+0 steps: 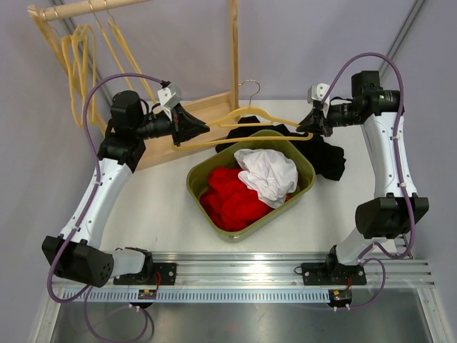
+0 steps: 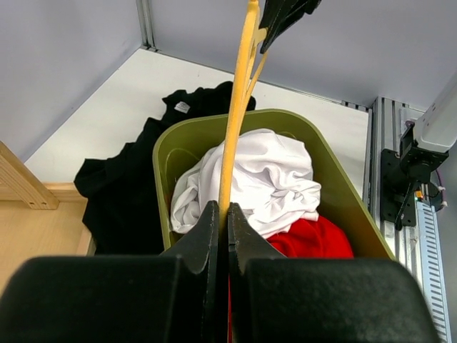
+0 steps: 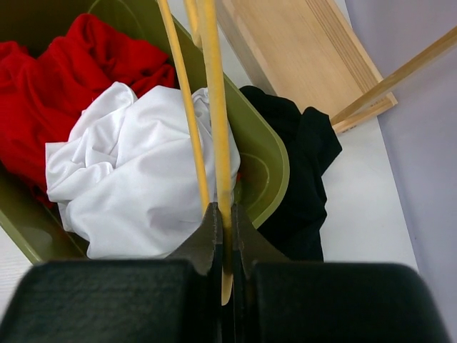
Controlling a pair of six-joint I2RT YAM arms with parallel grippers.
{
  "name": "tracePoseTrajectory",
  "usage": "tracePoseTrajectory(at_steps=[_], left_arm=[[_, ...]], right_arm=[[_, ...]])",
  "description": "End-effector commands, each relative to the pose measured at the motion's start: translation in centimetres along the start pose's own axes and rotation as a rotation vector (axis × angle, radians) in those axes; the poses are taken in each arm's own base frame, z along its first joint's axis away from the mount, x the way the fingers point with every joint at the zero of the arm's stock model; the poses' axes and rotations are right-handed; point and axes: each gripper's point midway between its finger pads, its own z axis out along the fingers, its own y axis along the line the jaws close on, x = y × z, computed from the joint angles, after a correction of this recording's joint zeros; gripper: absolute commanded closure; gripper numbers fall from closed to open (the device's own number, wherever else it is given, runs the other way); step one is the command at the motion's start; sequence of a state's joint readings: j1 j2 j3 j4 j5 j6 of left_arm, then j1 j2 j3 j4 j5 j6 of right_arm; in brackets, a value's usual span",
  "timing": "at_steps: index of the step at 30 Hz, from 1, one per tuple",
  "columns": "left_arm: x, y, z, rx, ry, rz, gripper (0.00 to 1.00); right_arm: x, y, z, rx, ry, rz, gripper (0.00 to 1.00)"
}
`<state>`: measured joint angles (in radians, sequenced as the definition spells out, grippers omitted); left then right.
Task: Remove the t-shirt from the hanger
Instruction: Pass the hanger from the left arm to the right
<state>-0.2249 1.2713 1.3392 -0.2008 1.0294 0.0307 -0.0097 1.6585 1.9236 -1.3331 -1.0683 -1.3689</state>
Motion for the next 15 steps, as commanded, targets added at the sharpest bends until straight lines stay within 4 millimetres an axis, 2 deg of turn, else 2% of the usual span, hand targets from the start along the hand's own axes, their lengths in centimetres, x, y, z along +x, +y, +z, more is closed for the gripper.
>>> tracePoseTrajectory(at_steps=[1,6,8,10,12,13,15], left_arm=[[-2.9,0.7,-0.3,-0.030,-0.078,0.107,1.00],[-3.4,2.3,-0.8,-0.126,-0.098,0.085,1.00],[-4.5,2.6,-1.3,-0.185,-0.130,0.089,0.77],[-5.6,2.5,-1.8,-0.220,-0.157,0.103,0.41],[-7.1,2.4,-2.7,-0.280,-0.191,0.130,0.25],[-7.6,2.4,-3.0,-0.298,-0.199,0.142,0.13],[-9.1,2.0,-4.1,-0.345,-0.230,0.176,0.07]], right_arm=[[-1.9,6.6,-1.2,-0.124,-0.008,0.240,1.00],[-2.5,5.1,-1.8,-0.039,0.022,0.299,1.00],[-2.4,4.2,-1.9,0.010,0.035,0.291,1.00],[-2.2,3.4,-2.1,0.053,0.051,0.307,1.00],[-2.3,3.0,-2.3,0.081,0.060,0.321,1.00],[-2.2,2.5,-2.5,0.103,0.069,0.312,1.00],[-2.7,2.5,-2.8,0.125,0.067,0.320,1.00]])
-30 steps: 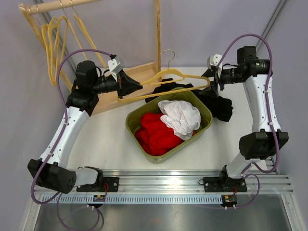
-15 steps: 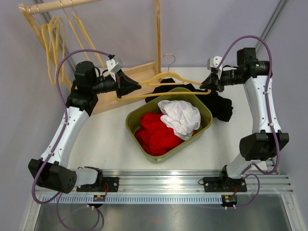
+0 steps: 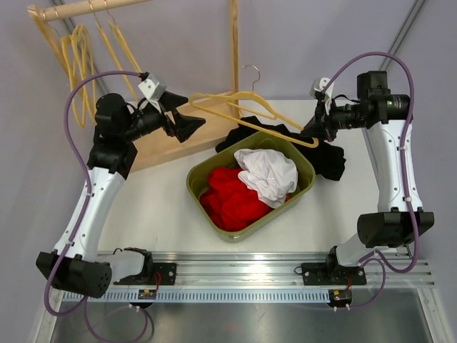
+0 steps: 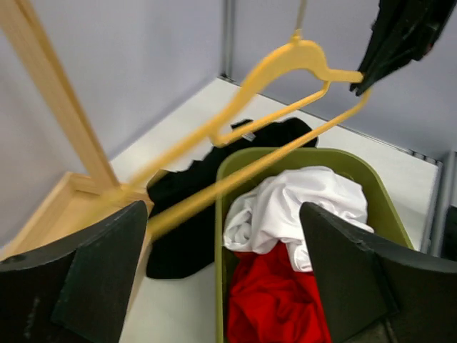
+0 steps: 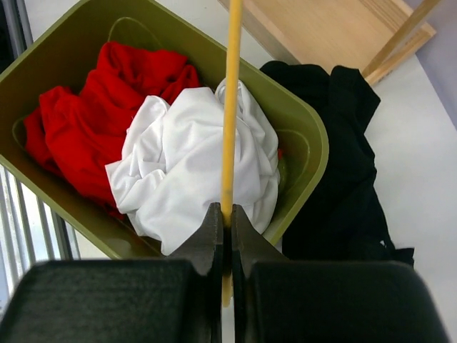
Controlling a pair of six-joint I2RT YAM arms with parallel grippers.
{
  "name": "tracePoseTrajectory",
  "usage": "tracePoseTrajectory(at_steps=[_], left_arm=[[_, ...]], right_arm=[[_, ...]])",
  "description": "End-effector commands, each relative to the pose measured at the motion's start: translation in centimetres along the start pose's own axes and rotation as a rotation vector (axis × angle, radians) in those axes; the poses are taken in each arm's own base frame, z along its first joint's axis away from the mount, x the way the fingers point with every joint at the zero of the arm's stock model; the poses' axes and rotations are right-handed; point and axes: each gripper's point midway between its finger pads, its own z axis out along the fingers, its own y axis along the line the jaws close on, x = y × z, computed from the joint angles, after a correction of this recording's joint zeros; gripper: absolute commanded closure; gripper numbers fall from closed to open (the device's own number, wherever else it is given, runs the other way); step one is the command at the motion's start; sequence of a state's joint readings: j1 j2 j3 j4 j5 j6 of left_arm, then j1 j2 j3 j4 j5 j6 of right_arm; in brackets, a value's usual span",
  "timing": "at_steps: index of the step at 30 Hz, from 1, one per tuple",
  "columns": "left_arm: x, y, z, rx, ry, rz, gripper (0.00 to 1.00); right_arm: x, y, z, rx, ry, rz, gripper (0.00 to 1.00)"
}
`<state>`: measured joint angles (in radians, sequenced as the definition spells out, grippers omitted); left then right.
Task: Remove the t-shirt from the hanger
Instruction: Pass the hanger from the left arm to the right, then hang the hanger back to the clothesline with the right arm
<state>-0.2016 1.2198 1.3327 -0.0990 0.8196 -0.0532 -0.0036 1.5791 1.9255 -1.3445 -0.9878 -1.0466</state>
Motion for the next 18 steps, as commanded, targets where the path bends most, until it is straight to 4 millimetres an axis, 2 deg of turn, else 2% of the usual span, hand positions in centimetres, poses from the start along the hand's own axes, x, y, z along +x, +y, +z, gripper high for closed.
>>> tracePoseTrajectory(at_steps=[1,2,4,9,10,11,12,13,16,17,18], left_arm=[[-6.4,-0.3,-2.4,-0.124,-0.150,0.145,0.05],[-6.8,-0.1,-2.7,-0.156,-0.159,0.152,0.01],[-7.8,-0.2,-3.7,-0.199,-0.174,0.177,0.01],[-8.0,-1.9,-5.3,-0.199,-0.158,0.172,0.01],[-6.8,-2.1,-5.5,-0.200,-0.130,0.145,0.01],[-7.0,-3.1,-6.3,-0.196,-0.138,0.153,0.01],[-6.5,-3.4,-6.7,-0.199,-0.133,0.147,0.01],[-5.6,-3.7,-7.0,-0.199,-0.117,0.133,0.01],[-3.1,-4.9,-8.9,-0.237,-0.108,0.099,0.01],[-1.0,-4.7,-9.1,-0.253,-0.080,0.068,0.01],[-0.8,-5.6,-10.0,-0.255,-0.097,0.071,0.01]], right_arm=[[-1.2,0.5,-1.4,0.076,0.002,0.055,1.00],[-1.5,0.3,-1.6,0.092,-0.004,0.044,1.00],[-1.9,-0.2,-1.7,0.114,-0.007,0.052,1.00],[-3.6,-2.5,-1.7,0.169,-0.047,0.083,1.00],[-4.0,-3.4,-1.7,0.188,-0.055,0.079,1.00],[-5.4,-3.4,-0.4,0.163,-0.065,0.054,1.00],[-5.9,-3.8,0.0,0.167,-0.070,0.075,1.00],[-6.4,-4.6,0.3,0.183,-0.069,0.077,1.00],[-9.6,-6.6,1.9,0.198,-0.129,0.086,1.00],[-10.8,-7.8,2.5,0.210,-0.153,0.076,1.00],[-11.9,-7.7,3.5,0.198,-0.174,0.099,1.00]])
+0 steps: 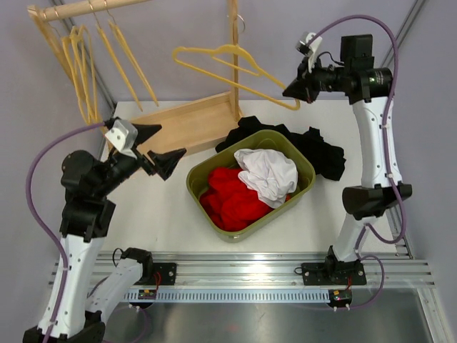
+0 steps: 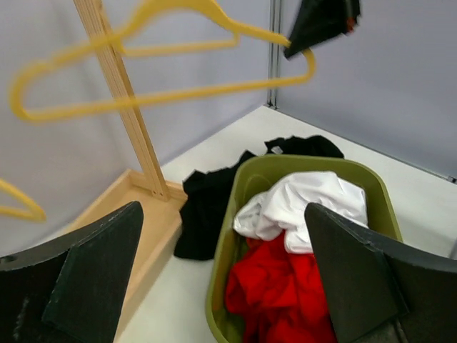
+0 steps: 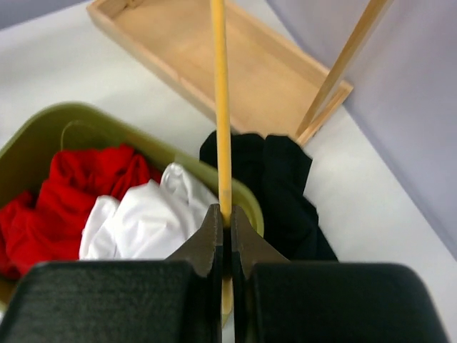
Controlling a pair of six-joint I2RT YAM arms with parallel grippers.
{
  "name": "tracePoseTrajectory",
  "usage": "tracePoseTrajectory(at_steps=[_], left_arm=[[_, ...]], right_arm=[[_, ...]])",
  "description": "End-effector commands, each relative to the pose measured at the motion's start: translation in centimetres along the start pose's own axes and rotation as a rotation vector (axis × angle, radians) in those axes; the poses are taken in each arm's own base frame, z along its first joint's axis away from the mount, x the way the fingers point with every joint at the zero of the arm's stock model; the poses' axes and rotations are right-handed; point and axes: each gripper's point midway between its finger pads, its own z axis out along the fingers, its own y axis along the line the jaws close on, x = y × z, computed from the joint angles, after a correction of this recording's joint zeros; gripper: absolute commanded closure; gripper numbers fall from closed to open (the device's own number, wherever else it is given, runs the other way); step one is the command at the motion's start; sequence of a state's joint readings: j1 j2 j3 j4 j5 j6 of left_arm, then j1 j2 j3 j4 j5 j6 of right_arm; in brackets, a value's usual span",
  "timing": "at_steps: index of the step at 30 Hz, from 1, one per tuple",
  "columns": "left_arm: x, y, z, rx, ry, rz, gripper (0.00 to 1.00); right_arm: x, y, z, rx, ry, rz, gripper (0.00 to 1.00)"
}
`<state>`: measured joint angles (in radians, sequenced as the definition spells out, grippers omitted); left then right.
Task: Remove the t-shirt from the hanger
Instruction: Hang the hanger back to the clothesline with the right arm
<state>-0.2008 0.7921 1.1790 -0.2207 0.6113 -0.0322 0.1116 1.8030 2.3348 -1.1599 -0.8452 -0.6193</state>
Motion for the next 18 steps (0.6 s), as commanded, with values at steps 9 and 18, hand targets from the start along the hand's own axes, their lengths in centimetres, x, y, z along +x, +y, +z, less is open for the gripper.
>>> tracePoseTrajectory(at_steps=[9,18], left_arm=[[9.2,-2.4,-4.7,-0.076,0.111,-0.207,0.01],[10.7,-2.1,-5.7,-0.138,0.103,-0.245,0.01]], right_arm=[[-10.8,-1.4,10.6,0.083,-0.283,0.003,1.00],[-14.0,-3.5,15.5,0.124,-0.465,0.039,1.00]])
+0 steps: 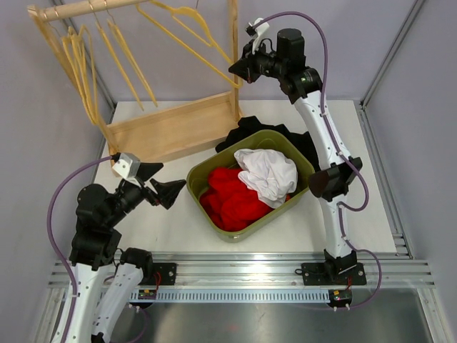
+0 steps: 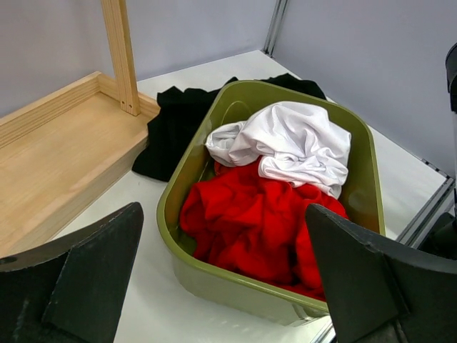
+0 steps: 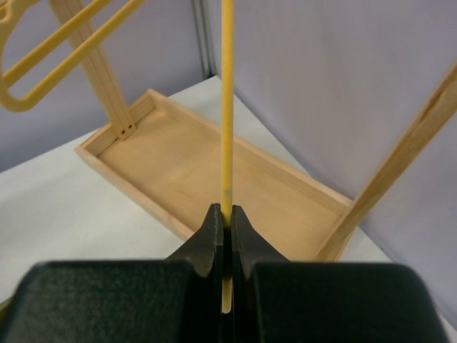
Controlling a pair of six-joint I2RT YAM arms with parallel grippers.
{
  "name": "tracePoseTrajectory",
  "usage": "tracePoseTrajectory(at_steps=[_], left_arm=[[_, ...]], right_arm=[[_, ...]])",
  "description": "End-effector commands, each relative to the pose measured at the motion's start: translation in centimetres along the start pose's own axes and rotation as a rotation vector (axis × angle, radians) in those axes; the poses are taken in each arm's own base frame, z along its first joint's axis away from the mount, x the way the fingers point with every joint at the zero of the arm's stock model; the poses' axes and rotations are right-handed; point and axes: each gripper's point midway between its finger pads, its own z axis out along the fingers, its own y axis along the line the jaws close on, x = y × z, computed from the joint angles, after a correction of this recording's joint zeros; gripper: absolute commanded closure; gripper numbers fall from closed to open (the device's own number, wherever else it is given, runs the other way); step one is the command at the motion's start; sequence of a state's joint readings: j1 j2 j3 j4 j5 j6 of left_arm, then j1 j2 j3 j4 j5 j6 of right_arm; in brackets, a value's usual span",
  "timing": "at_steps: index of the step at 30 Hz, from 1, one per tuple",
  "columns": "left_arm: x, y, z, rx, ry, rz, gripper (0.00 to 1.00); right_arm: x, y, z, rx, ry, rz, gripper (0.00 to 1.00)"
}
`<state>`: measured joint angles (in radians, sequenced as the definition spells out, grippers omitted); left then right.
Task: Remove the t-shirt from the hanger
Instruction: Hang the hanger back to the clothesline with the right arm
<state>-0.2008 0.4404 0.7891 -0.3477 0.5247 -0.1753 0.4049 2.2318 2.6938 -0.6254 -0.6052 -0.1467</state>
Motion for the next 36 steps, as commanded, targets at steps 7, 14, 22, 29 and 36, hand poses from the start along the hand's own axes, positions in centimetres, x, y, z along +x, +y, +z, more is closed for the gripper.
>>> tracePoseTrajectory(at_steps=[7,14,22,29,36], left_arm=[[0.3,0.9,0.3,-0.043,-0.020,-0.035,0.01],[0.8,0.9,0.6,-0.036,-0.009,-0.049,0.01],[0.7,1.1,0.6,-0.043,-0.013,-0.049,0.01],[0.6,1.0,0.7,-0.041,-0.013,-0.063,0.01],[0.9,1.1,0.6,-0.049,-0.007,-0.078,0.01]], right_arm=[[-4.5,-3.3,2.8,0.109,-0.246,-0.044,1.00],[-3.2,-4.4,4.4,0.115,-0.259,-0.072,1.00],[-2.3,-4.9,5.4,0.110,-0.271,-0.075,1.00],[-2.8,-5.7,5.6,0.133,-0.312,-0.081,1.00],[-1.4,-7.7,6.1,0.169,-0.318,-0.054,1.00]])
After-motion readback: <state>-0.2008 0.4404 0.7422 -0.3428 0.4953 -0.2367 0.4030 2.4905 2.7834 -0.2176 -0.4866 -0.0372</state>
